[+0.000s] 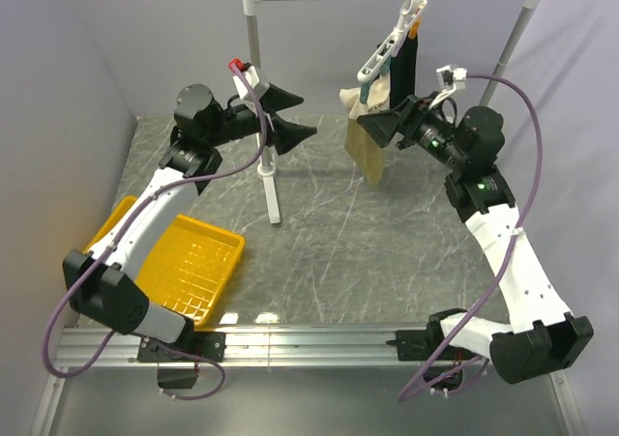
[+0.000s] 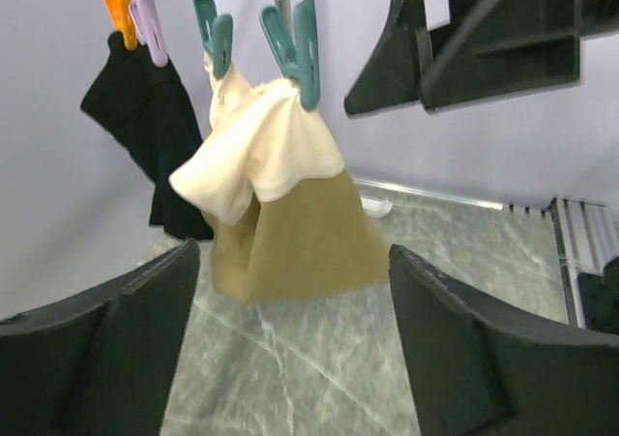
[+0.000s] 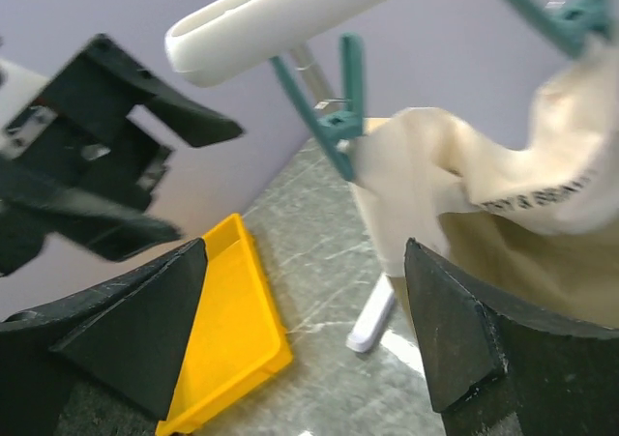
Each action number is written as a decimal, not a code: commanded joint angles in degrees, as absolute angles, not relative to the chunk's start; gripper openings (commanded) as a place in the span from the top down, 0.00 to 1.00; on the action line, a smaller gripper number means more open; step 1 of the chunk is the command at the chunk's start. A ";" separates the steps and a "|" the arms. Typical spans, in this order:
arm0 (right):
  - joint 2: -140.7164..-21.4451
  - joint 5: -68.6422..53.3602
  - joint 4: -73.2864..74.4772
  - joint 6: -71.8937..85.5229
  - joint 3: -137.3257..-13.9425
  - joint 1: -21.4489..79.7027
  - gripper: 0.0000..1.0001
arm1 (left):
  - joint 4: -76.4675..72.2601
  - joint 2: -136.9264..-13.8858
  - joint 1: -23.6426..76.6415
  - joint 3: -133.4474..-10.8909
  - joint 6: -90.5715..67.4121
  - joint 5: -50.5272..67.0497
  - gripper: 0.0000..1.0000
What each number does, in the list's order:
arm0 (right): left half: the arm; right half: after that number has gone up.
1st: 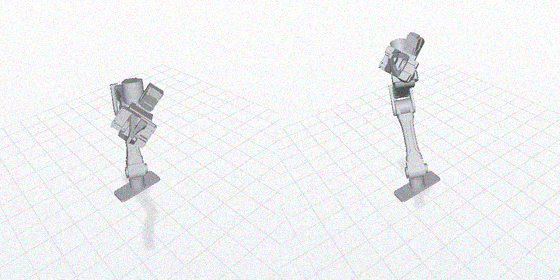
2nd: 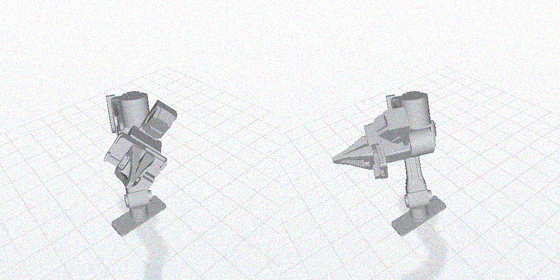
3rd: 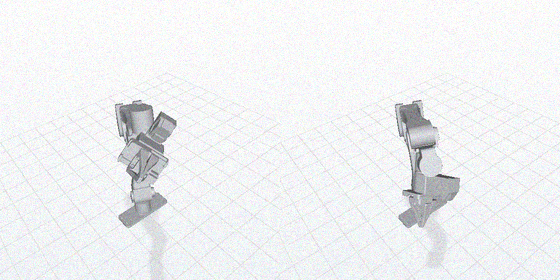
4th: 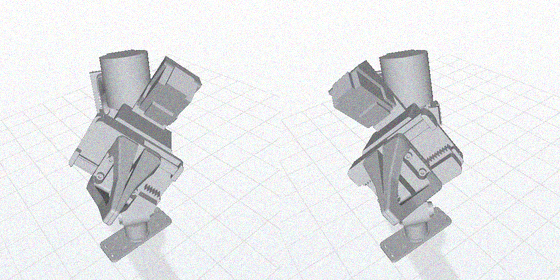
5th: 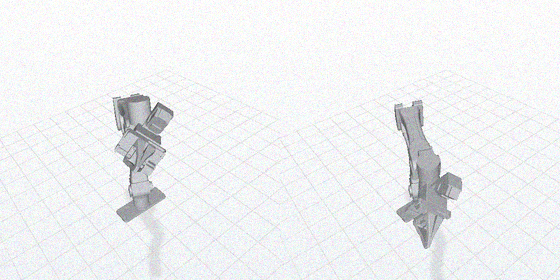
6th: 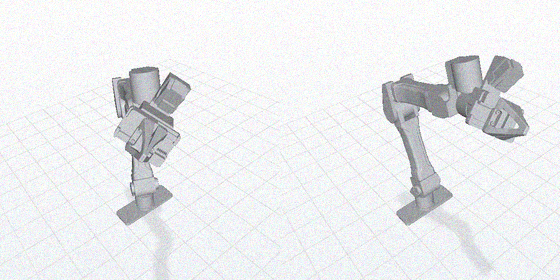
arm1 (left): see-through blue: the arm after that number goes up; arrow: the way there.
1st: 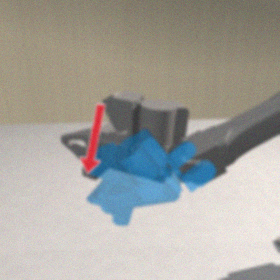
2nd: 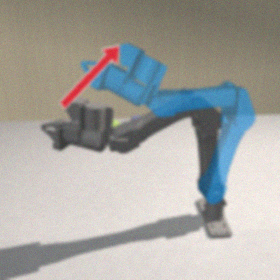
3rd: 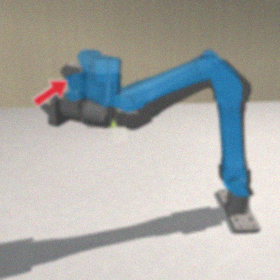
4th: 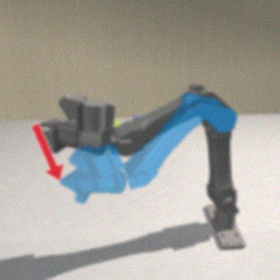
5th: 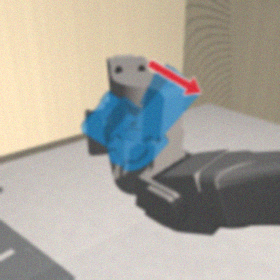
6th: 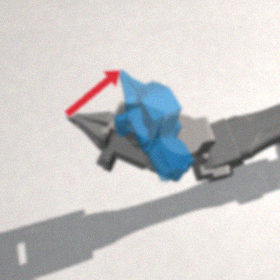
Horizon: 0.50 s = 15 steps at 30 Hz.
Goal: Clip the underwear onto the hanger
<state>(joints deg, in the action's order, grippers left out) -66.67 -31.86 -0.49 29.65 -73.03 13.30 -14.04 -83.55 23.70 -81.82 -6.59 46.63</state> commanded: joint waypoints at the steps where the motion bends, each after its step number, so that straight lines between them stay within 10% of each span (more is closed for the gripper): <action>1: -63.47 -31.28 3.51 26.46 -73.04 9.33 0.10 | -4.16 -78.85 23.82 -82.61 -3.08 44.75 0.11; 15: -55.28 -34.90 30.83 11.26 -77.87 -1.76 0.04 | 35.40 -77.17 22.59 -92.81 -4.39 23.57 0.01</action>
<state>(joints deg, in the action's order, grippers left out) -56.14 -34.17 21.50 16.86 -74.65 -0.38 23.92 -76.84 23.38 -88.55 -2.85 31.59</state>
